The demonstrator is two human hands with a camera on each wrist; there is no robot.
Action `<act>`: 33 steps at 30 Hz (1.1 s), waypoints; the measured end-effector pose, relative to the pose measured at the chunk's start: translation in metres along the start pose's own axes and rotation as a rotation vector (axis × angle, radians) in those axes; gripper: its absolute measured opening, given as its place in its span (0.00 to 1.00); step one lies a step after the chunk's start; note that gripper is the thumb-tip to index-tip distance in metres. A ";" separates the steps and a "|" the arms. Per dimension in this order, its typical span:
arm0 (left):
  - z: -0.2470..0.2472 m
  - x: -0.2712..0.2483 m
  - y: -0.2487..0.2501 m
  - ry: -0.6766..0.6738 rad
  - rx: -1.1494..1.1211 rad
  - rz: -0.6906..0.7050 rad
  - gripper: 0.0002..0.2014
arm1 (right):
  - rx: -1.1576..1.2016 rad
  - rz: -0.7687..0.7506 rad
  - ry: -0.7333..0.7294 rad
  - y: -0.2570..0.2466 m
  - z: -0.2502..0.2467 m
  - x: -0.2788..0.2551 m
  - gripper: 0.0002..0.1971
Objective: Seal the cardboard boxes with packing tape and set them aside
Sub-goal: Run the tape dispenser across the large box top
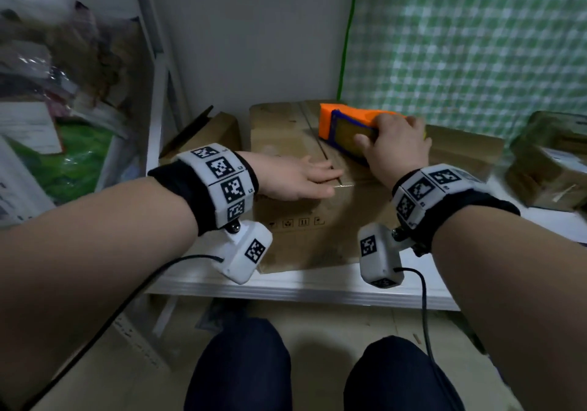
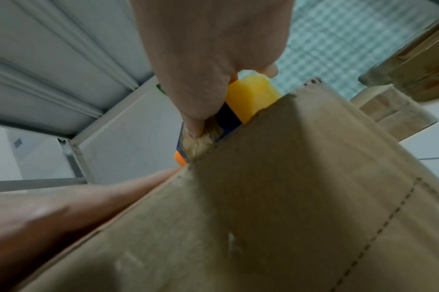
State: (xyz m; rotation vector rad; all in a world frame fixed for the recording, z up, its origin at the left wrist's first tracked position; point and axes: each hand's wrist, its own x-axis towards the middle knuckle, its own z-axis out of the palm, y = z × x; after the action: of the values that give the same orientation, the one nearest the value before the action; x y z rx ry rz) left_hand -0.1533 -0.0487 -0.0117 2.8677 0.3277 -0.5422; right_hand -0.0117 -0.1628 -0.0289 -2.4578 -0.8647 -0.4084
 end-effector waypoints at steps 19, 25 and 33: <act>-0.020 -0.004 0.036 0.026 -0.270 -0.107 0.28 | -0.164 0.088 -0.152 0.021 -0.023 0.018 0.19; -0.032 0.003 0.068 -0.059 -0.501 0.003 0.21 | -0.277 0.176 -0.216 0.044 -0.067 0.021 0.22; -0.048 0.049 0.103 -0.030 -0.109 0.082 0.29 | -0.425 0.199 -0.358 0.050 -0.092 0.017 0.29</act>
State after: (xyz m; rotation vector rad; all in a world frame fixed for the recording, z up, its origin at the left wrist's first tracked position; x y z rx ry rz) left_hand -0.0672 -0.1268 0.0298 2.7518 0.2270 -0.5345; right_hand 0.0232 -0.2385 0.0370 -3.0413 -0.7123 -0.0821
